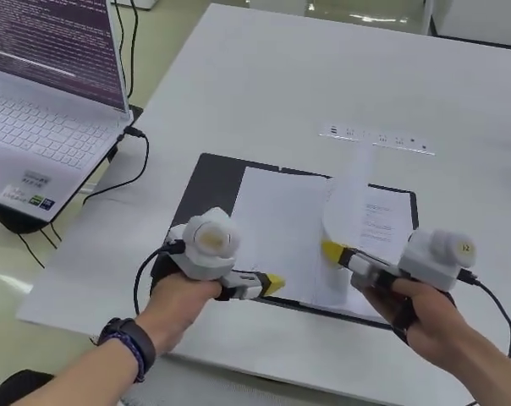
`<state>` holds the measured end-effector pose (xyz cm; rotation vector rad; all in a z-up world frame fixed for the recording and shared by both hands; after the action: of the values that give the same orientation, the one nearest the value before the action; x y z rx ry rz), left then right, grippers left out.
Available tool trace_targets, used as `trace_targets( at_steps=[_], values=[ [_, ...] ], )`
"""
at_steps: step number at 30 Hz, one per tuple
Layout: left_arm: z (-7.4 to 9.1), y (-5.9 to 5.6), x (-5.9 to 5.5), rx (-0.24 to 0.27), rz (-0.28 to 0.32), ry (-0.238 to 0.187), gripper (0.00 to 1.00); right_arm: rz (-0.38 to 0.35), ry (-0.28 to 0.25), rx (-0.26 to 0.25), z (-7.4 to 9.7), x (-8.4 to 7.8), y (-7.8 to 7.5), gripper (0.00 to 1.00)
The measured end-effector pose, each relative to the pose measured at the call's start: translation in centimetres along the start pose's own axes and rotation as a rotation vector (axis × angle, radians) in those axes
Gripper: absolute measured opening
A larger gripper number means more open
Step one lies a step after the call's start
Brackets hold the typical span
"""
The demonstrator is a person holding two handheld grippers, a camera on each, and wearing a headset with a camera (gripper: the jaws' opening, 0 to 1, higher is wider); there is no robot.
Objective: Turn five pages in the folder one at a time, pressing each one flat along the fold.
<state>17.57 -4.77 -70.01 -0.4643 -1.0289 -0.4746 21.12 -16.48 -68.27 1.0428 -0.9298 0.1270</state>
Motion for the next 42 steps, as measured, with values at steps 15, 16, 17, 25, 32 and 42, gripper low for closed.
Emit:
trace_targets(
  at_steps=[15,16,17,25,32,42],
  values=[
    [2.9,2.4,-0.9,0.073,0.035,-0.011,0.73,-0.021,0.081,0.074,-3.9,-2.8,2.7,0.0],
    [3.1,2.5,-1.0,0.076,0.036,-0.011,0.73,-0.023,0.084,0.079,-4.1,-2.9,2.8,0.0],
    [3.3,2.7,-1.0,0.082,0.038,-0.011,0.73,-0.026,0.088,0.083,-4.3,-3.0,3.0,0.0],
    [4.4,3.5,-1.3,0.101,0.037,-0.006,0.73,-0.038,0.112,0.104,-5.5,-3.9,4.0,0.0],
    [4.8,3.8,-1.5,0.108,0.04,-0.008,0.73,-0.047,0.126,0.112,-6.3,-4.8,4.2,0.0],
    [5.2,4.1,-1.3,0.114,0.038,-0.015,0.74,-0.065,0.144,0.119,-7.3,-5.8,4.7,0.0]
  ],
)
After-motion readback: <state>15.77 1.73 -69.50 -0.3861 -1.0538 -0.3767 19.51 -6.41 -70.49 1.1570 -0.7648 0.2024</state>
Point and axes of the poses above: the centre of the closed fingertips' face, and the gripper's own axes: z roughly backward along the fingers, y roughly to its left, x roughly out of its top, the point moved 2 cm from there along z, roughly backward along the fingers, and after that the axes turned 11 degrees about -y, right-handed, at the moved point
